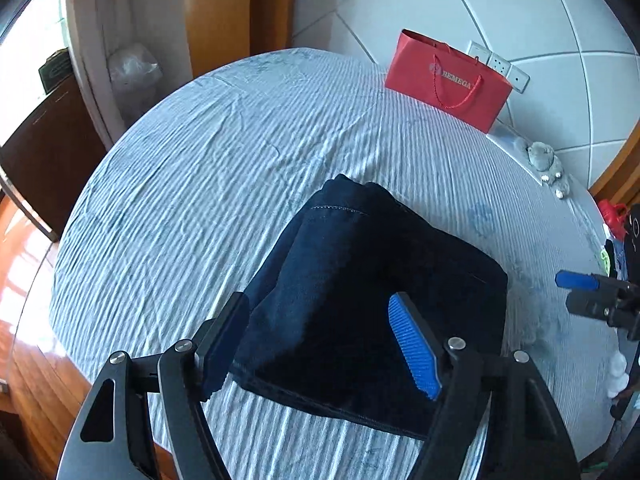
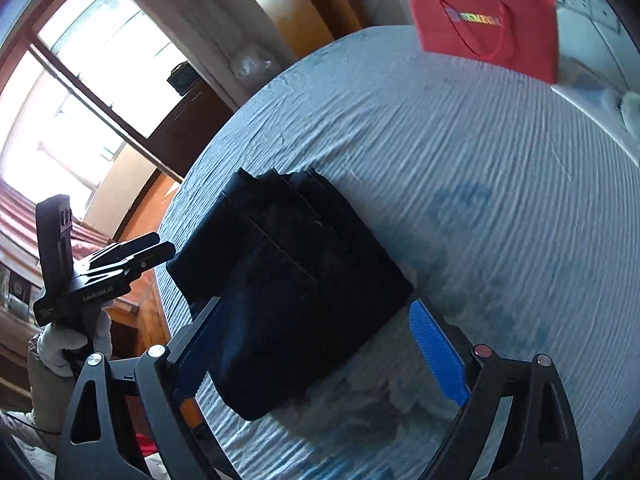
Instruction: Fold clothes
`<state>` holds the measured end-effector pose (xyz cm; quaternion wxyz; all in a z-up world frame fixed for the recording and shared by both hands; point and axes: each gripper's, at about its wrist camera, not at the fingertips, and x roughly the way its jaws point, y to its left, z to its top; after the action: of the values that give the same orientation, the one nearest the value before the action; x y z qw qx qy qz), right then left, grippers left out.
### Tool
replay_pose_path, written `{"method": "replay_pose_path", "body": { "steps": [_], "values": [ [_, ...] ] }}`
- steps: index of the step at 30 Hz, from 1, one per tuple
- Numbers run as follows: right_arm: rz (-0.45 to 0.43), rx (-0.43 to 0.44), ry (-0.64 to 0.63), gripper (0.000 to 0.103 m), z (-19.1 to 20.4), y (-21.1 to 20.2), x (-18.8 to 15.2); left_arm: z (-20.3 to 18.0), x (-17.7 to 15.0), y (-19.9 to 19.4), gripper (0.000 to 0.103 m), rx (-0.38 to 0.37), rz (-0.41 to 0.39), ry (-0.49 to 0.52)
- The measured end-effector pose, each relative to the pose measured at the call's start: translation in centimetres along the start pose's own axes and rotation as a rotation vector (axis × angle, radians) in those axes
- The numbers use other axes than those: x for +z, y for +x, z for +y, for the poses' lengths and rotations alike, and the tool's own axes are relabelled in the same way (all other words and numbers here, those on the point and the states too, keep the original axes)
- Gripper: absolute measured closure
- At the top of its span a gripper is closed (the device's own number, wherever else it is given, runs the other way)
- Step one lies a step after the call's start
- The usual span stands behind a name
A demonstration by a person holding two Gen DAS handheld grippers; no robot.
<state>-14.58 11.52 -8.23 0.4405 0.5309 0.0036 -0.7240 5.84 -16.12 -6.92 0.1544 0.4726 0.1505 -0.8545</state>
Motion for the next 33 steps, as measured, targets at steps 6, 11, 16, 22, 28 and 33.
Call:
{"method": "replay_pose_path", "body": {
  "steps": [6,11,16,22,28,33],
  "values": [
    [-0.045,-0.078,0.239,0.012,-0.3,1.5,-3.7,1.7,2.4,2.2,0.03,-0.119,0.038,0.176],
    [-0.096,-0.137,0.4,0.012,1.5,2.4,-5.8,3.3,3.7,3.0,0.03,-0.196,0.067,0.282],
    [-0.138,-0.177,0.471,0.012,3.3,2.6,-7.1,4.2,3.6,6.7,0.03,-0.127,0.102,0.391],
    [-0.165,-0.239,0.525,0.012,3.6,3.6,-7.4,4.4,3.2,9.2,0.022,-0.127,0.12,0.442],
    [-0.151,-0.253,0.525,0.012,4.0,4.8,-7.3,4.0,4.4,6.4,0.022,-0.273,0.083,0.425],
    [-0.133,-0.263,0.522,0.012,4.0,6.1,-6.9,2.8,4.5,10.0,0.022,-0.299,0.157,0.426]
  ]
}}
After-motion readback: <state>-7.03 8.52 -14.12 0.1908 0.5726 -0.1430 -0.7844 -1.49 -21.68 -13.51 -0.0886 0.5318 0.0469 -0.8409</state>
